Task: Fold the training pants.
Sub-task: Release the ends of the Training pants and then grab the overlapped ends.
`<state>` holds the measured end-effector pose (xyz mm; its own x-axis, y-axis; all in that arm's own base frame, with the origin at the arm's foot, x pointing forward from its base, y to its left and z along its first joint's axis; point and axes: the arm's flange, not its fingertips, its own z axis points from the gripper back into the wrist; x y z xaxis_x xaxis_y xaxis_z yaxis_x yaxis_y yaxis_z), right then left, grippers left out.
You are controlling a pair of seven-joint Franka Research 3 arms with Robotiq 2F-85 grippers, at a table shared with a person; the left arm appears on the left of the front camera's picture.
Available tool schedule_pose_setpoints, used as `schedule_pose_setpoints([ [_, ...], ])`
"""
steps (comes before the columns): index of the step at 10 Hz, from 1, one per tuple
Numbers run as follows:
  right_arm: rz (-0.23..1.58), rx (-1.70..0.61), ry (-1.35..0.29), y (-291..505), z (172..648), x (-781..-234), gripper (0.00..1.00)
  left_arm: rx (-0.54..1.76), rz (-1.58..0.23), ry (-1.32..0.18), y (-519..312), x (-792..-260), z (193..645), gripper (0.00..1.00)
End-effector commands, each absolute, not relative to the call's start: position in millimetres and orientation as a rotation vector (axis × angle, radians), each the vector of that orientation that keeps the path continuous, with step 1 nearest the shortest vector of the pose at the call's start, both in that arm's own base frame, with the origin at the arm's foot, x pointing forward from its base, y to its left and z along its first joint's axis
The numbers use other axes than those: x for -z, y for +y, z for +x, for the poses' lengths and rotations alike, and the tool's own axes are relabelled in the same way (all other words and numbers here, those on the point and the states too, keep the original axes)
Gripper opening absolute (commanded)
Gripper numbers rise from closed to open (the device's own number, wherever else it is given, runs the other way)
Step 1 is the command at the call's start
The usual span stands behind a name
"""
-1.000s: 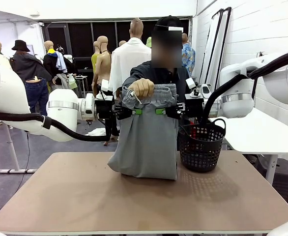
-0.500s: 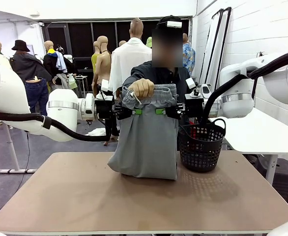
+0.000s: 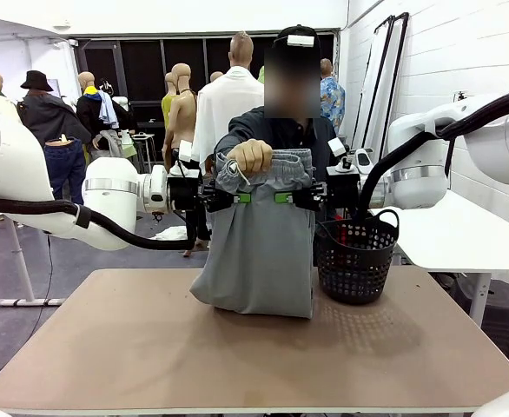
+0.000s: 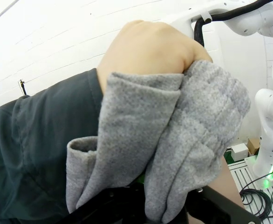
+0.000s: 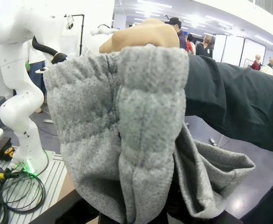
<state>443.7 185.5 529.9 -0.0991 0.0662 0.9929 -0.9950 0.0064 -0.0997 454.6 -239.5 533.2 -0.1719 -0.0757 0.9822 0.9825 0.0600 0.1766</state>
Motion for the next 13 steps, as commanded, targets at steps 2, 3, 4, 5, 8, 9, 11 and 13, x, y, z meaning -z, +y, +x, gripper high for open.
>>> schedule_pose_setpoints([
  [2, 1.162, -1.287, -1.187, 181, 446, -534, 0.73, 1.269, -1.037, -1.315, -238, -535, 454, 0.85],
  [3, 1.162, -1.283, -1.184, 180, 446, -535, 0.93, 1.266, -1.036, -1.318, -237, -536, 454, 1.0],
  [4, 1.163, -1.277, -1.181, 181, 446, -535, 1.0, 1.261, -1.035, -1.317, -236, -536, 453, 1.0],
  [5, 1.163, -1.273, -1.182, 181, 447, -534, 1.0, 1.258, -1.034, -1.315, -234, -536, 453, 1.0],
  [8, 1.155, -1.272, -1.18, 179, 446, -535, 1.0, 1.252, -1.036, -1.323, -233, -537, 450, 1.0],
  [9, 1.155, -1.269, -1.18, 179, 446, -536, 1.0, 1.247, -1.036, -1.323, -231, -538, 449, 1.0],
  [11, 1.147, -1.261, -1.18, 177, 445, -537, 1.0, 1.239, -1.042, -1.323, -231, -538, 447, 1.0],
  [13, 1.093, -1.243, -1.234, 172, 444, -538, 1.0, 1.221, -1.019, -1.341, -225, -540, 443, 1.0],
])
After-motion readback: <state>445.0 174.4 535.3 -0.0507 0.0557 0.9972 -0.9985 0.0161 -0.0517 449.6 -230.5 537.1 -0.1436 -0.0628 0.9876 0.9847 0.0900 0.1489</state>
